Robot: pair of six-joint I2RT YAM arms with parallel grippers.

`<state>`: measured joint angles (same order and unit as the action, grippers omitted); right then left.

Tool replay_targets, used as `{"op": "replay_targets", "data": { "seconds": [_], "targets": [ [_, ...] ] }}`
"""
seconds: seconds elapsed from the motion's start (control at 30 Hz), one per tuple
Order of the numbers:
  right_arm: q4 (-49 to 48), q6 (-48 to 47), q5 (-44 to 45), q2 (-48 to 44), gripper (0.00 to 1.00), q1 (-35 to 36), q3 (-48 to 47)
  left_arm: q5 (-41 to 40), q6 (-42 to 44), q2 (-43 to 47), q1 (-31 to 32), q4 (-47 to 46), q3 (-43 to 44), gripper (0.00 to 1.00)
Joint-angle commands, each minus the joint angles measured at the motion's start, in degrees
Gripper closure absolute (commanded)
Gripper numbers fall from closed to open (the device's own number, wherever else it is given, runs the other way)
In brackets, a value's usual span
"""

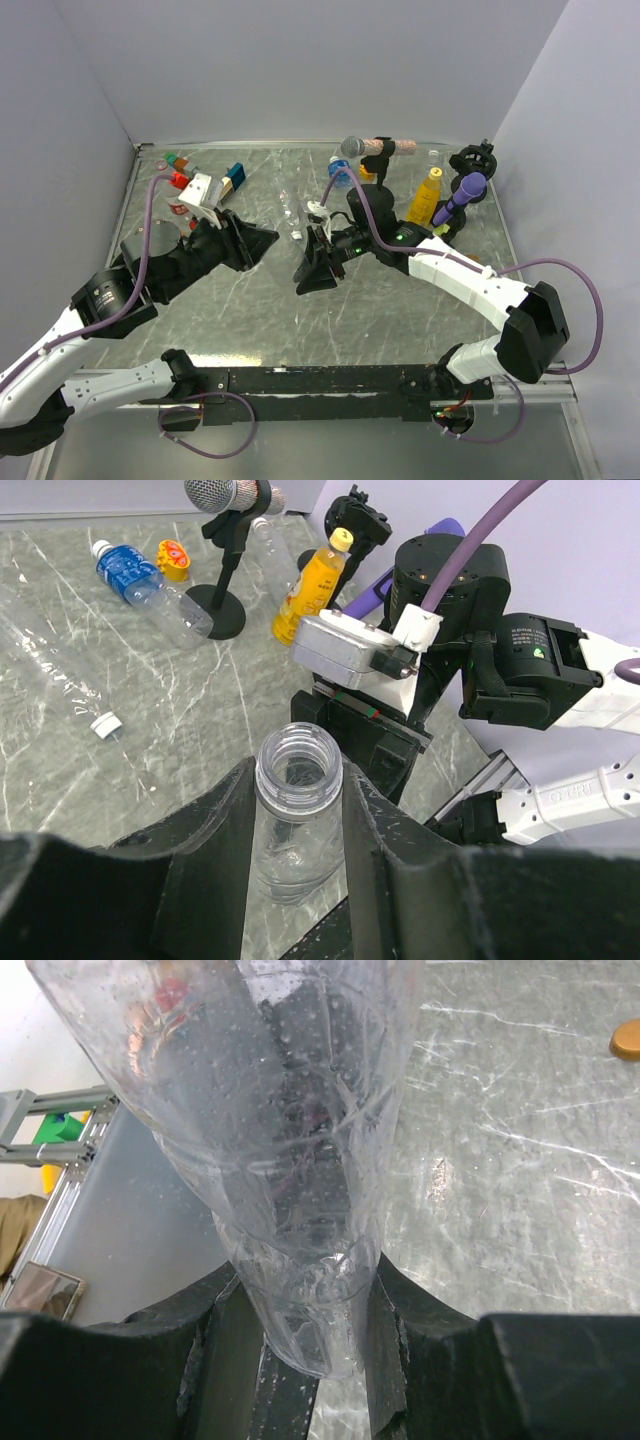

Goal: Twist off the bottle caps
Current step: Pass from the right arm to the left

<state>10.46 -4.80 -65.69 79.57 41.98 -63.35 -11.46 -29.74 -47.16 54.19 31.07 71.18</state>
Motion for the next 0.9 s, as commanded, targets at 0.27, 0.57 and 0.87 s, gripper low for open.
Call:
{"op": "replay_targets", "data": {
  "seconds": [0.27, 0.57, 0.87],
  "targets": [
    [0.2, -2.8, -0.5, -1.4, 0.7, 0.8, -1.8, 0.7, -0.2, -0.8, 0.0, -1.4, 0.6, 0.56],
    [0.2, -3.2, -0.8, -1.3, 0.69, 0.9, -1.6, 0.7, -0.3, -1.1, -0.1, -2.1, -0.2, 0.59],
    [-0.1, -2.1, -0.4, -1.2, 0.37, 0.9, -1.9, 1.8, 0.7, -0.7, -0.2, -4.0, -2.1, 0.99]
  ]
}}
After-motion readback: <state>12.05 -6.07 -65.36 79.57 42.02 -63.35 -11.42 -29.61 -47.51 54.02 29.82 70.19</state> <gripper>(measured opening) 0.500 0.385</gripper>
